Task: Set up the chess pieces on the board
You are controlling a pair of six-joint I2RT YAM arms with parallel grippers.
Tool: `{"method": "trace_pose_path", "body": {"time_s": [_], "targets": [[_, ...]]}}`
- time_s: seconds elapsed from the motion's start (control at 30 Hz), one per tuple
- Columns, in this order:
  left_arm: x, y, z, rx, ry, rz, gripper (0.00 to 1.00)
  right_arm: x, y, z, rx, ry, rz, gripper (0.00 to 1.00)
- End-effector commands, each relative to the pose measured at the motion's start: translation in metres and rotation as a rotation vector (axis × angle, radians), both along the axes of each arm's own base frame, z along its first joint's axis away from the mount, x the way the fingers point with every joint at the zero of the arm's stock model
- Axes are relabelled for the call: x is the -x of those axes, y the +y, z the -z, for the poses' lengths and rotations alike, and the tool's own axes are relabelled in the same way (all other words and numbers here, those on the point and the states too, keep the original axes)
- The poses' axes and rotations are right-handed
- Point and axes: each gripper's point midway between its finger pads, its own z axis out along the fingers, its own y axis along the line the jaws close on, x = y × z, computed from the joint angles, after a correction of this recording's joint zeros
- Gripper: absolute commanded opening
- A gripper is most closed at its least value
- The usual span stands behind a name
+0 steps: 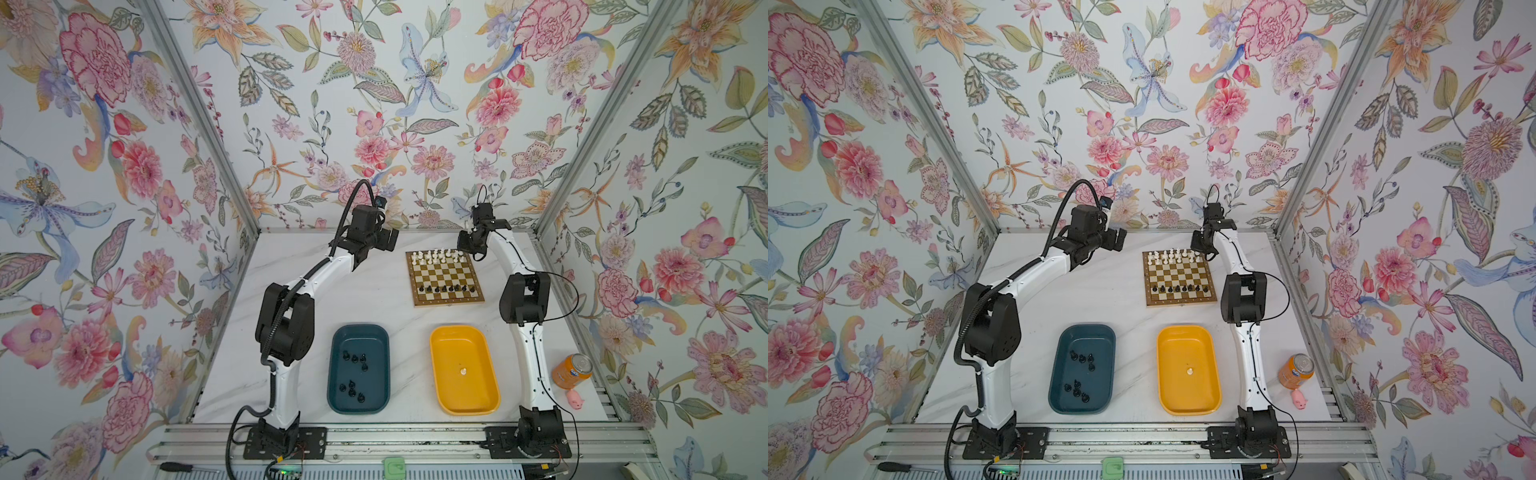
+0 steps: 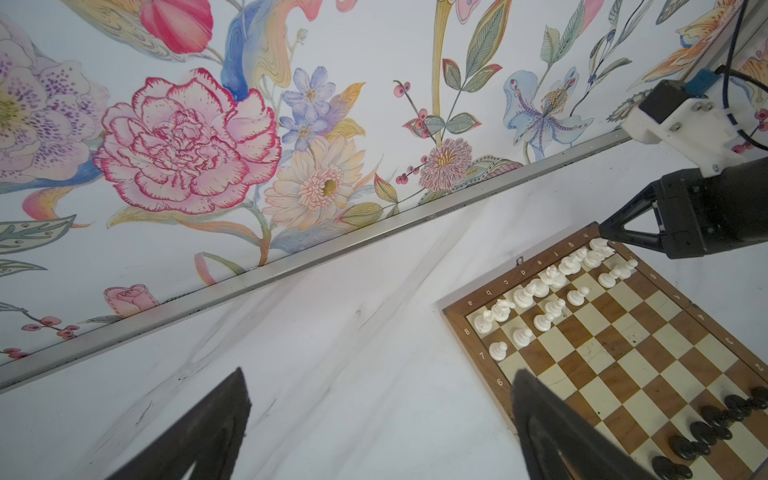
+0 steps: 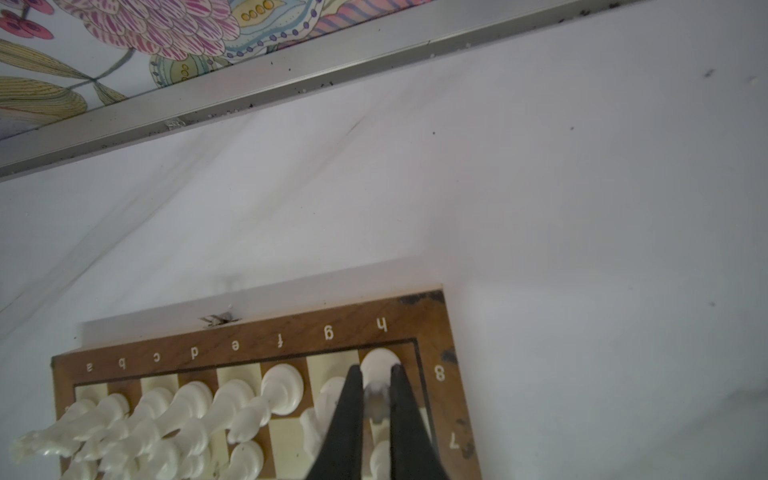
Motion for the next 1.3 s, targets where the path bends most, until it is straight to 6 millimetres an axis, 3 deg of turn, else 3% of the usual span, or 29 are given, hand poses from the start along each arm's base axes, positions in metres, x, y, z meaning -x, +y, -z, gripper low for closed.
{"method": "trace_pose_path", "body": {"time_s": [0.0,0.4,0.7,1.27], "targets": [[-0.002,0.006,0.000,0.002,-0.009,-0.001,0.99,0.011,-0.007,-0.001,0.044,0.031,0.002,0.08],[-0.004,0.003,0.001,0.009,-0.011,0.009,0.99,0.011,-0.008,-0.003,0.048,0.028,0.002,0.10],[-0.004,0.005,0.001,0.013,-0.008,0.008,0.99,0.011,-0.005,-0.001,0.031,0.034,-0.003,0.22],[-0.008,0.006,-0.005,0.027,-0.030,0.005,0.99,-0.004,-0.007,-0.027,-0.031,-0.036,0.009,0.35]]}}
